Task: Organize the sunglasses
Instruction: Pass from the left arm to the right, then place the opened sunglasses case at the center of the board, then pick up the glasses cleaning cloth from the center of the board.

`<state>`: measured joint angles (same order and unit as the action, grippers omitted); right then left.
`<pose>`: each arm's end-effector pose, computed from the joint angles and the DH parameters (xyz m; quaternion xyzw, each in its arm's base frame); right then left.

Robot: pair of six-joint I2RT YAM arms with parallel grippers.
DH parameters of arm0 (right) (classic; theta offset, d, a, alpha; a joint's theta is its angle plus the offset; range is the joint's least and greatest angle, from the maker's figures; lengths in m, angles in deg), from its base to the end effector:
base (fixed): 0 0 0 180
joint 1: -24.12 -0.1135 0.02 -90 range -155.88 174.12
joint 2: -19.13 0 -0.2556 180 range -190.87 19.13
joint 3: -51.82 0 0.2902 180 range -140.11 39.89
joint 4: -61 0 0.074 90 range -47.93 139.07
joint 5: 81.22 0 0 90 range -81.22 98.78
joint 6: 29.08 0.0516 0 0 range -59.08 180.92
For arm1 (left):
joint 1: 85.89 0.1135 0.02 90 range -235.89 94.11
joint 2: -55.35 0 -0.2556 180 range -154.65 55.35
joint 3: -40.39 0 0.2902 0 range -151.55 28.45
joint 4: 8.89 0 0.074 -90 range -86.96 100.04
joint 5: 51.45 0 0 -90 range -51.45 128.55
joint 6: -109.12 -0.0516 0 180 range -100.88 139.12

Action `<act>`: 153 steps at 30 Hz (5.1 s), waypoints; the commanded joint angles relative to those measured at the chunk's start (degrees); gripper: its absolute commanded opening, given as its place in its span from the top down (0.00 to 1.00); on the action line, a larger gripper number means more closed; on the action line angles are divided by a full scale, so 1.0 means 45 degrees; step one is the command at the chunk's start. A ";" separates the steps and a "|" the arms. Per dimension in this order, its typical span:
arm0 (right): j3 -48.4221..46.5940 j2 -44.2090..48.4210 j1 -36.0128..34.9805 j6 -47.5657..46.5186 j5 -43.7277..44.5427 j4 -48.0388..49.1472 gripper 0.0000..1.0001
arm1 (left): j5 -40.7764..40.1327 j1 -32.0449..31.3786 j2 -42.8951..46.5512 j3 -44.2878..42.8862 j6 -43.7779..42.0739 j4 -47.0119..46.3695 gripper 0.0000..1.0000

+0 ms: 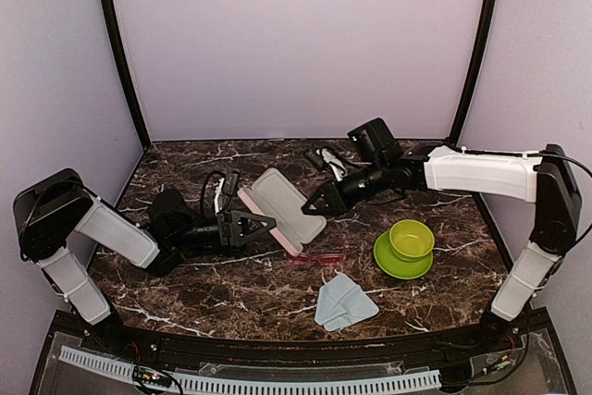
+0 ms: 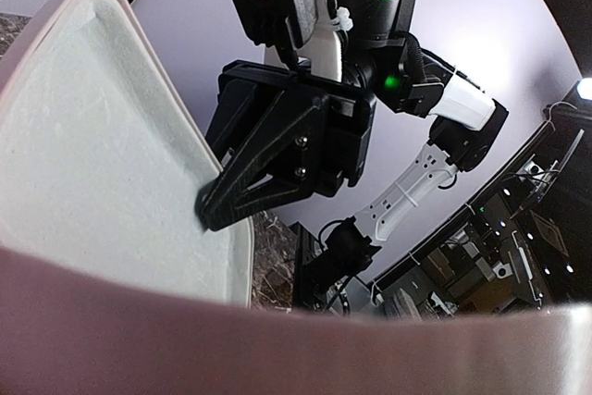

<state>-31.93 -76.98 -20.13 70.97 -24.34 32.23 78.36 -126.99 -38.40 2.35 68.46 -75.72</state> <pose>0.2804 0.3125 0.2284 -0.3693 0.7994 0.4118 0.2344 0.2132 -0.2298 0.1507 0.2193 0.6147 -0.6678 0.3580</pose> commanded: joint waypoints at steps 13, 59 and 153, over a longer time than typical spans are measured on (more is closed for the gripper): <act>-0.0823 0.0979 0.0352 0.0201 0.0863 -0.0708 1.00 | -0.1962 -0.0065 0.2736 0.1786 -0.2612 0.4046 0.13; -0.7036 -0.6009 -0.6661 -0.6881 1.1751 -0.4148 0.95 | -0.9902 0.3606 0.9413 -0.2703 -0.4759 1.9587 0.05; 0.4577 -0.0326 -0.3094 0.2497 0.7517 -0.0190 0.77 | -0.9296 -0.6754 0.1071 -0.4987 -0.7771 1.6732 0.50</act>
<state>-11.12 -77.46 -33.48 82.11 7.81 31.81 34.97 -157.15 -32.15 -17.65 34.67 -0.70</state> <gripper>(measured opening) 0.253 0.502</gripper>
